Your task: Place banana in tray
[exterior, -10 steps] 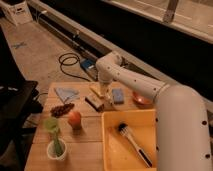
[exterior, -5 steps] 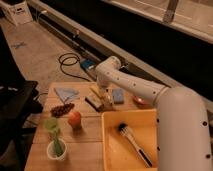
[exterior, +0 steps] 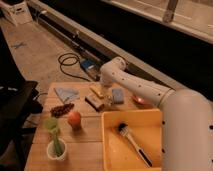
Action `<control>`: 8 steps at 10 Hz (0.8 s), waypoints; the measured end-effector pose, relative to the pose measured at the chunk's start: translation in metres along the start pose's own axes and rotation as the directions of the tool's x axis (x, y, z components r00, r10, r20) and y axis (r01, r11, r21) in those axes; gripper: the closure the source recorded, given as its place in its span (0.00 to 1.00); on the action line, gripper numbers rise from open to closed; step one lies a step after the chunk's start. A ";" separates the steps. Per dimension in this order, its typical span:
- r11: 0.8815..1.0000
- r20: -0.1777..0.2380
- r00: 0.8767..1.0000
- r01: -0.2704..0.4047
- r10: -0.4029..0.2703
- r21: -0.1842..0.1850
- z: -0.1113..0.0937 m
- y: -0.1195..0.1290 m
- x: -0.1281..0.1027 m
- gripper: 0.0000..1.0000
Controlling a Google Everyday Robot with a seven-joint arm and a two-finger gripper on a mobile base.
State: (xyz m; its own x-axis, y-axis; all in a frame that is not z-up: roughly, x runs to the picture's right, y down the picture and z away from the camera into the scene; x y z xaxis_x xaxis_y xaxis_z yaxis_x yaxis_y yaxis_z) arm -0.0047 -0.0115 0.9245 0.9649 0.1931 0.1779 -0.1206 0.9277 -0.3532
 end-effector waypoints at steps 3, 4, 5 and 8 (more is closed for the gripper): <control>1.000 0.028 1.000 -0.003 0.004 -0.001 0.011 -0.001 -0.019 0.35; 1.000 0.034 0.999 -0.003 0.003 -0.005 0.016 -0.001 -0.024 0.35; 1.000 0.037 0.999 -0.004 0.004 -0.009 0.021 -0.001 -0.024 0.35; 1.000 0.037 0.999 -0.004 0.005 -0.017 0.036 -0.005 -0.024 0.35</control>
State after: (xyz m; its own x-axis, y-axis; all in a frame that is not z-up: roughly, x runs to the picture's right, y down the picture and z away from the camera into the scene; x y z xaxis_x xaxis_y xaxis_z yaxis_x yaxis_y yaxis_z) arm -0.0352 -0.0090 0.9550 0.9550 0.2092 0.2104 -0.1206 0.9215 -0.3691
